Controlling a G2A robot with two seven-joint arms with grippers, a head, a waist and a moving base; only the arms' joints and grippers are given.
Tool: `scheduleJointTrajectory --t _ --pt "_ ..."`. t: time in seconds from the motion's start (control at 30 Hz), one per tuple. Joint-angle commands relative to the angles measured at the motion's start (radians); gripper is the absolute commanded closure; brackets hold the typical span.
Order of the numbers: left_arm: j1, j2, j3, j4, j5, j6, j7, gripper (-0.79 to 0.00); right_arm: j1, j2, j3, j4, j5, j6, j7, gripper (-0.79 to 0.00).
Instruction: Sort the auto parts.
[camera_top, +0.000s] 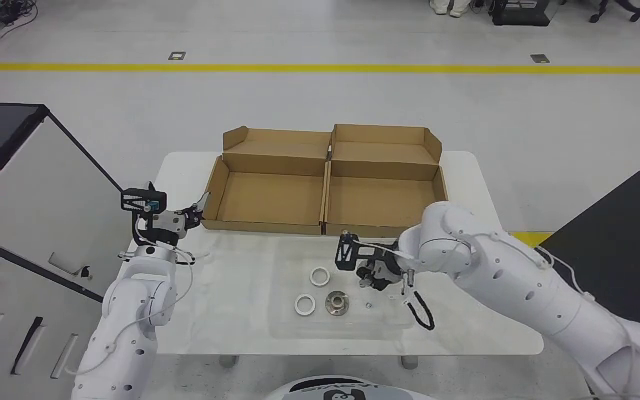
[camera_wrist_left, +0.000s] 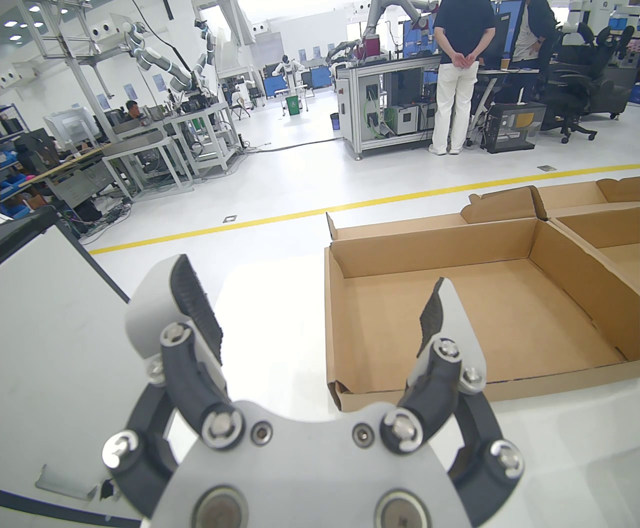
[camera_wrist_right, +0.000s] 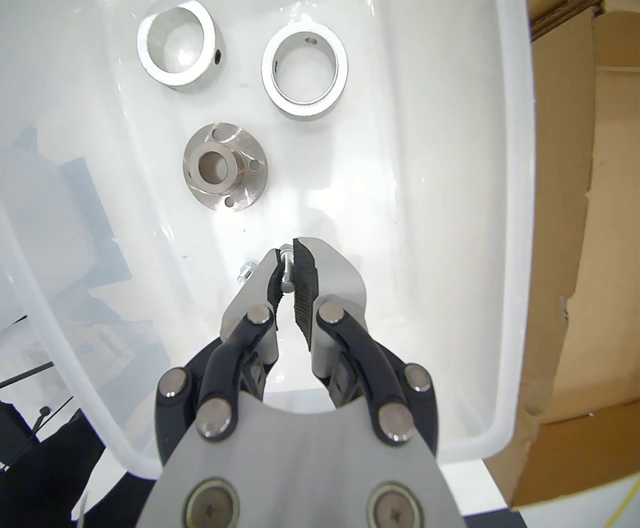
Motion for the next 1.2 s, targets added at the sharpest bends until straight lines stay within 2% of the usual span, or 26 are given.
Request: scheduleJointTrajectory --t 0.0,0.47,0.73,0.93,1.17 --pt "0.0 0.0 0.0 0.0 0.0 0.0 0.0 -0.785 -0.006 0.007 0.023 -0.007 0.019 -0.001 -0.003 0.0" --pt "0.0 0.0 0.0 0.0 0.0 0.0 0.0 -0.785 -0.134 0.087 0.284 -0.077 0.253 -0.07 -0.06 0.0" --pt "0.0 0.0 0.0 0.0 0.0 0.0 0.0 -0.785 -0.23 0.132 0.465 -0.099 0.477 -0.183 -0.092 0.0" --pt "0.0 0.0 0.0 0.0 0.0 0.0 0.0 -0.785 -0.278 0.151 0.535 -0.116 0.619 -0.233 -0.11 0.0" --pt "0.0 0.0 0.0 0.0 0.0 0.0 0.0 -0.785 -0.281 0.172 0.545 -0.132 0.769 -0.274 -0.151 0.0"
